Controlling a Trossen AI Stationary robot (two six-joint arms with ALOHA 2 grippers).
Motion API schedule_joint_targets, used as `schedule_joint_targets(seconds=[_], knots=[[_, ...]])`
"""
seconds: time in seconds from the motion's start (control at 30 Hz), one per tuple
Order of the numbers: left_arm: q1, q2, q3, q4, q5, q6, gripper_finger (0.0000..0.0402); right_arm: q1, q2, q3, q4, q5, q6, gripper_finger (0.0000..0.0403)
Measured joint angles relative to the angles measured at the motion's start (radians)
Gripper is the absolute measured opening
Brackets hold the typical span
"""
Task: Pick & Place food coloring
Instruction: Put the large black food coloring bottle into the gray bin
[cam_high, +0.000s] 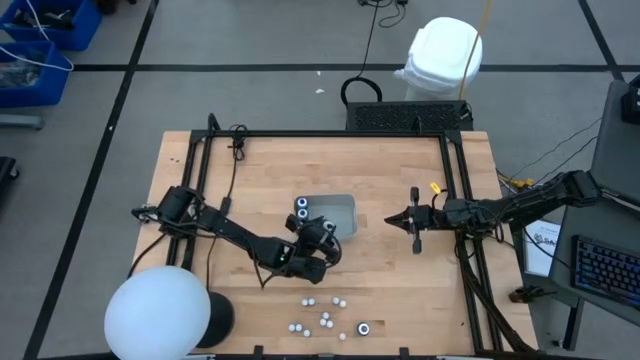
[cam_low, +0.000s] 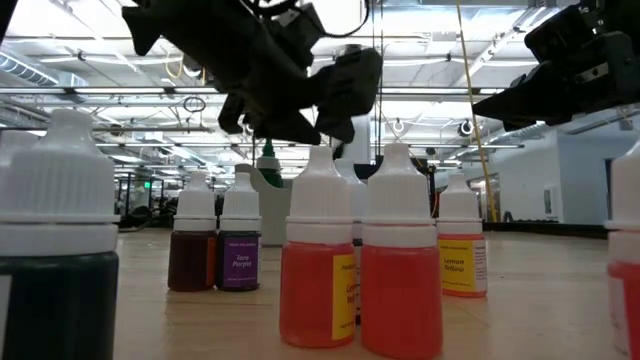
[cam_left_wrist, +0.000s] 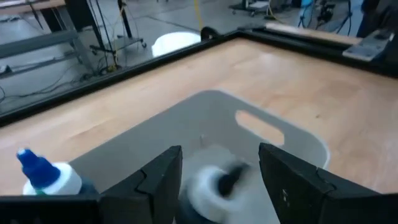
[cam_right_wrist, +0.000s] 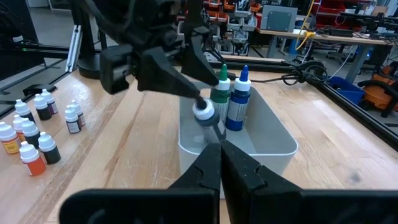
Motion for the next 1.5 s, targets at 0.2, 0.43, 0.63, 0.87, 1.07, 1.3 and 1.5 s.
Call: schedule_joint_targets(seconds=[0.2, 0.43, 0.63, 0.87, 1.07, 1.3, 1.5], knots=[[0.003, -0.006, 0.002, -0.002, -0.025, 0.002, 0.0218, 0.000, 0.000, 0.000, 0.000, 0.000, 0.002, 0.0000], [-0.019, -0.034, -0.001, -0.021, -0.084, 0.078, 0.0214, 0.000, 0.000, 0.000, 0.000, 0.000, 0.000, 0.0000], [-0.104, -0.147, 0.001, -0.121, -0.233, 0.165, 0.0156, 0.000, 0.000, 0.000, -0.002, 0.000, -0.011, 0.0000], [-0.140, -0.215, 0.000, -0.372, -0.263, 0.046, 0.0054, 0.000, 0.003, 0.000, 0.009, 0.000, -0.016, 0.0000], [-0.132, -0.217, -0.004, -0.739, -0.265, -0.312, 0.0008, 0.000, 0.008, 0.000, 0.015, 0.002, -0.007, 0.0000], [-0.123, -0.232, -0.071, -0.956, -0.351, -0.532, 0.0004, 0.000, 0.010, 0.006, 0.053, 0.034, 0.012, 0.0000], [-0.026, -0.315, -0.151, -0.960, -0.367, -0.440, 0.0003, -0.066, 0.050, 0.135, -0.101, 0.075, -0.042, 0.0000]])
